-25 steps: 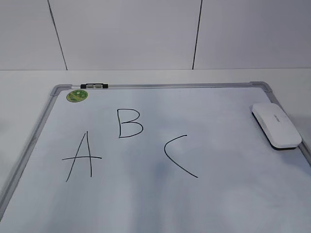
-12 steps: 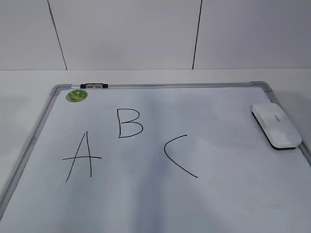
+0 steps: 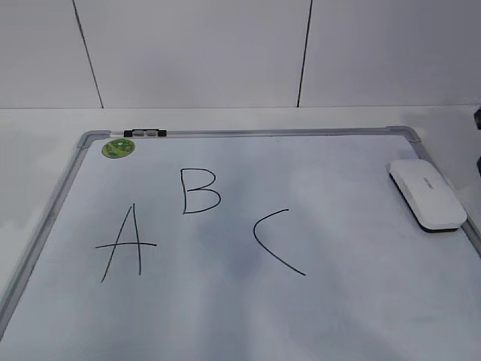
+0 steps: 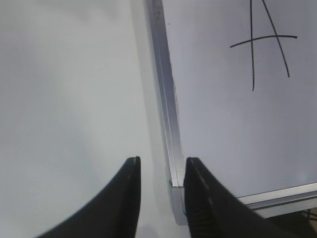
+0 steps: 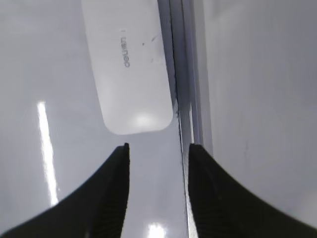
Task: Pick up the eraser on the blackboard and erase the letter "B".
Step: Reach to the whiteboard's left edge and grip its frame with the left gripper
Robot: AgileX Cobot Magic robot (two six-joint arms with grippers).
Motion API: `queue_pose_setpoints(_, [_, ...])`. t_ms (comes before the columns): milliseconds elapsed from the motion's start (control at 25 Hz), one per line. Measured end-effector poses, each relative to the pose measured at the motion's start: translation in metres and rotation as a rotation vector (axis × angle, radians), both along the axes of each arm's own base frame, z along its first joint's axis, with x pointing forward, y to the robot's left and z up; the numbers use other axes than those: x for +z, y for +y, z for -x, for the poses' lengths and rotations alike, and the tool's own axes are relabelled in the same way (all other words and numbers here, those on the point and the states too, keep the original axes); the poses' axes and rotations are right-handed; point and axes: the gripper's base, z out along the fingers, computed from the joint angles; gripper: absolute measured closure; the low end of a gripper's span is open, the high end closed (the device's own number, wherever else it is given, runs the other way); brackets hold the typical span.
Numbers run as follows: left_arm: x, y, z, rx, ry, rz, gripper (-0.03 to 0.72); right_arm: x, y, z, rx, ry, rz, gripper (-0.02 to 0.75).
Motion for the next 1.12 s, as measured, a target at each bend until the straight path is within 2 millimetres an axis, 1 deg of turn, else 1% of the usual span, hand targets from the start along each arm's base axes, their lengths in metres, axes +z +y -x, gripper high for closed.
queue_pose_setpoints(120, [-0.004,0.0,-0.012,-0.004,0.026,-0.001,0.449,-0.001,-0.002,-0.023,0.052,0.018,0.0,0.402])
queue_pose_setpoints(240, [-0.01,0.0,-0.026,-0.006,0.051,-0.002,0.449,-0.003,-0.004,-0.041,0.086,0.044,-0.008,0.402])
queue_pose_setpoints(440, [-0.029,0.0,-0.055,-0.004,0.103,-0.001,0.449,-0.006,-0.004,-0.061,0.105,0.067,-0.029,0.402])
queue_pose_setpoints(560, [-0.044,0.0,-0.073,-0.003,0.143,0.002,0.449,-0.006,-0.003,-0.065,0.1,0.06,-0.053,0.402])
queue_pose_setpoints(720, [-0.061,-0.001,-0.089,-0.003,0.186,0.01,0.449,-0.011,-0.003,-0.067,0.1,0.072,-0.06,0.402])
queue_pose_setpoints(880, [-0.069,-0.001,-0.095,-0.004,0.192,0.012,0.449,-0.015,-0.003,-0.068,0.101,0.082,-0.061,0.395])
queue_pose_setpoints(1120, [-0.08,-0.004,-0.11,-0.01,0.189,0.019,0.449,-0.027,-0.004,-0.073,0.099,0.107,-0.065,0.325])
